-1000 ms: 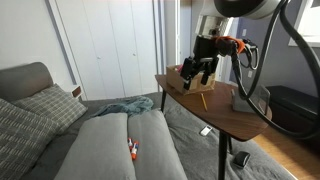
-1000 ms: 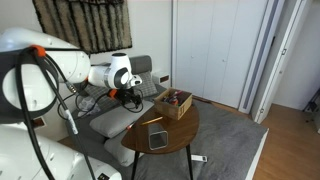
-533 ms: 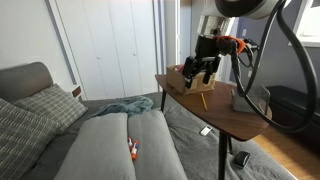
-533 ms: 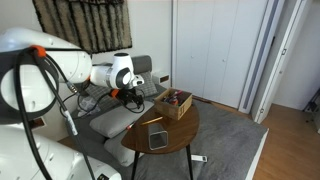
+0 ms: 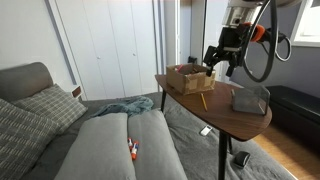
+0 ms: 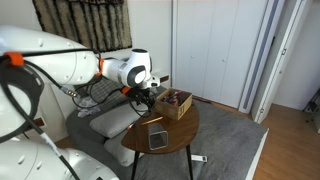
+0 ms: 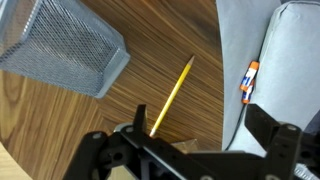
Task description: Put the pen into the metal bin
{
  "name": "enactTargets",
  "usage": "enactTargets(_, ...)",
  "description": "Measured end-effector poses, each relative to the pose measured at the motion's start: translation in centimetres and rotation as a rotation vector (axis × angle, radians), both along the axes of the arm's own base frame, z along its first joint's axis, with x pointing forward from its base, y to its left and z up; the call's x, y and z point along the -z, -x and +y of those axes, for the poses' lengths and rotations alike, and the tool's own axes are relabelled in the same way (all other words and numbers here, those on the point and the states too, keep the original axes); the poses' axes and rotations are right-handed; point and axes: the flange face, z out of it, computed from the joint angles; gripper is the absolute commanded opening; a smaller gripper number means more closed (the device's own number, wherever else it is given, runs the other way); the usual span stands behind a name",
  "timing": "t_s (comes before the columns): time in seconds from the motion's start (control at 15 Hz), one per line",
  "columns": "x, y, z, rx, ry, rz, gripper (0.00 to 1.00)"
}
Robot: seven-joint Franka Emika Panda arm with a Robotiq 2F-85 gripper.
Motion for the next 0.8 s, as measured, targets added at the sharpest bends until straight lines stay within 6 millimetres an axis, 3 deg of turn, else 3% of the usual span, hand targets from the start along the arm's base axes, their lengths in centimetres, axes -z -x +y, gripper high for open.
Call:
enactTargets(0.33, -1.5, 3.0, -4.0, 0.133, -0.021, 0.089, 1.0)
enactTargets(0.8, 1.5, 6.4, -11.1, 0.328, -0.08, 0.153, 1.0)
